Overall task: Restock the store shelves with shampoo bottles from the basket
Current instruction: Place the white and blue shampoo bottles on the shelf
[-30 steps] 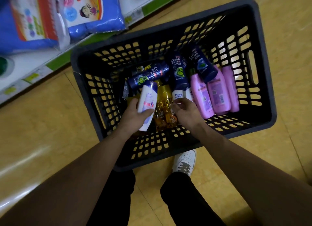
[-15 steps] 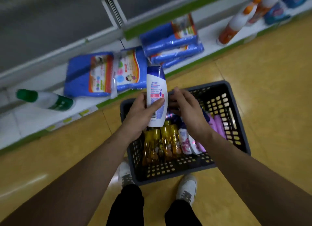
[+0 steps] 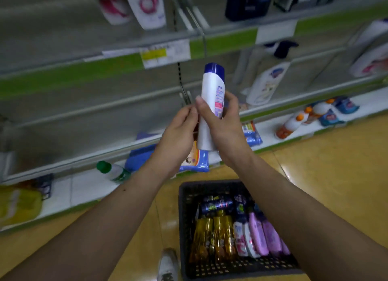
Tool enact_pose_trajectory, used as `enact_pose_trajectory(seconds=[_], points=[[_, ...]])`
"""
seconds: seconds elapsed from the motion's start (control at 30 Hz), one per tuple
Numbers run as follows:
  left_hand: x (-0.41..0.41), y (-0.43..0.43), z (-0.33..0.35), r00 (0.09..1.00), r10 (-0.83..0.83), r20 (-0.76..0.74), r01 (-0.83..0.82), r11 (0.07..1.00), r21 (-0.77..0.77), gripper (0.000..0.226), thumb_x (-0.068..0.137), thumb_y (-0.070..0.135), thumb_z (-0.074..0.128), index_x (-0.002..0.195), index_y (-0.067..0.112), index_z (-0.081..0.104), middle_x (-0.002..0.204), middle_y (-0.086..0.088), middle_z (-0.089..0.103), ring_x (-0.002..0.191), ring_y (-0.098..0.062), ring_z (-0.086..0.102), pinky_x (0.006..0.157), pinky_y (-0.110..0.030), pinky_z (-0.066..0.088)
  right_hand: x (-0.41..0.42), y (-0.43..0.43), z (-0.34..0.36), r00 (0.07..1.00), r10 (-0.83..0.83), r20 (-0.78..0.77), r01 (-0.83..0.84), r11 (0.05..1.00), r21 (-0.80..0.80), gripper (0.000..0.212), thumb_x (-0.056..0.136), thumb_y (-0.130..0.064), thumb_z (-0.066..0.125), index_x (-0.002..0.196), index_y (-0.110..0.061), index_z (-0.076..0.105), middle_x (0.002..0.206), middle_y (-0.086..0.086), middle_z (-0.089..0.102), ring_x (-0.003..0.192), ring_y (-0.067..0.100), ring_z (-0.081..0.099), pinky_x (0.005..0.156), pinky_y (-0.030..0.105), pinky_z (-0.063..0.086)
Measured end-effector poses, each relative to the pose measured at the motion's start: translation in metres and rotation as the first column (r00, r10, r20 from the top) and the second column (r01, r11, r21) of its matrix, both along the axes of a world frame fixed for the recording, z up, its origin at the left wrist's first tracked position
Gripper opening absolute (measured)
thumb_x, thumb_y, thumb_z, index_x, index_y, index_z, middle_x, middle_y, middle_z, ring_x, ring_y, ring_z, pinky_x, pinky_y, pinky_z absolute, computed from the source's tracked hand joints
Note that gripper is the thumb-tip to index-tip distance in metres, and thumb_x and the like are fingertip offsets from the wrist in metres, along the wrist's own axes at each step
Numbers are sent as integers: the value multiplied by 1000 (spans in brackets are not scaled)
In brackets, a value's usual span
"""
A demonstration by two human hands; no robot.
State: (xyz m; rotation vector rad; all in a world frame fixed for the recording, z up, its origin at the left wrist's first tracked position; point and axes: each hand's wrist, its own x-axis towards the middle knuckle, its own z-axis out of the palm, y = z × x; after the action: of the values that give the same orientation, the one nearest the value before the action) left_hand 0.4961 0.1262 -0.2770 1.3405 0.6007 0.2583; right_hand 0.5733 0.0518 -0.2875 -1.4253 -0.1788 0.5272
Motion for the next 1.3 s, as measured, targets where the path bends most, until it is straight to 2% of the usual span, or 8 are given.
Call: enact_pose_trajectory(seconds=[0.23, 0.33, 0.53, 0.63, 0.73, 0.93, 1.1, 1.3], points=[[-18, 40, 75, 983, 154, 104, -172, 965, 200, 46, 106, 43, 33, 99, 19, 72, 95, -1, 77, 89, -13, 72, 75, -25, 53, -1, 24, 60, 972, 148, -185, -104, 969, 226, 39, 92, -37, 66, 118, -9, 59, 85, 5, 62, 69, 17, 59, 57, 30, 51], [-25, 55, 92, 959, 226, 169, -259, 942, 211, 41, 106, 39, 37, 99, 16, 70, 91, -4, 73, 83, -15, 67, 75, -28, 53, -1, 24, 80, 844, 426, -326, -237, 841, 486, 43, 85, -46, 59, 99, -6, 67, 82, 6, 54, 60, 14, 46, 48, 23, 41], [-30, 64, 112, 977, 158, 146, -188, 957, 220, 27, 104, 34, 47, 106, 21, 70, 94, 2, 74, 97, -13, 69, 89, -31, 53, -10, 32, 96, 628, 758, -175, -369, 488, 791, 61, 86, -49, 59, 129, -8, 46, 96, 7, 53, 57, 10, 51, 44, 19, 42], [-28, 68, 125, 988, 53, 144, -72, 989, 129, 38, 98, 43, 54, 107, 11, 72, 72, 9, 66, 82, -9, 66, 93, -34, 52, -17, 38, 96, 541, 828, -149, -372, 395, 840, 59, 85, -47, 66, 119, -2, 49, 97, 12, 59, 57, 14, 57, 43, 20, 44], [-26, 74, 136, 991, -21, 134, 10, 997, 82, 45, 92, 51, 57, 99, 8, 70, 60, 7, 55, 57, -5, 54, 72, -26, 47, -20, 44, 94, 456, 880, -136, -390, 335, 858, 57, 87, -47, 64, 115, 1, 54, 95, 14, 61, 59, 15, 58, 45, 21, 45], [-31, 83, 149, 988, -14, 152, -11, 987, 162, 23, 95, 29, 63, 102, 7, 62, 64, 5, 66, 45, -4, 53, 43, -15, 38, -26, 47, 104, 600, 756, -261, -449, 589, 672, 61, 88, -62, 49, 104, -10, 74, 95, 12, 68, 70, 21, 64, 61, 29, 55], [-32, 99, 159, 973, 65, 222, -104, 979, 172, 12, 91, 24, 68, 93, 15, 61, 73, 4, 73, 62, -9, 66, 50, -21, 49, -20, 53, 110, 639, 727, -252, -487, 636, 598, 71, 76, -60, 72, 125, -10, 67, 116, 18, 68, 97, 32, 67, 80, 38, 58], [-28, 107, 166, 961, 134, 241, -175, 971, 161, 12, 91, 19, 69, 95, 10, 62, 76, 1, 74, 66, -10, 69, 58, -22, 55, -21, 63, 115, 738, 650, -180, -504, 709, 493, 57, 68, -52, 82, 114, -19, 75, 105, 11, 74, 91, 28, 72, 82, 38, 59]])
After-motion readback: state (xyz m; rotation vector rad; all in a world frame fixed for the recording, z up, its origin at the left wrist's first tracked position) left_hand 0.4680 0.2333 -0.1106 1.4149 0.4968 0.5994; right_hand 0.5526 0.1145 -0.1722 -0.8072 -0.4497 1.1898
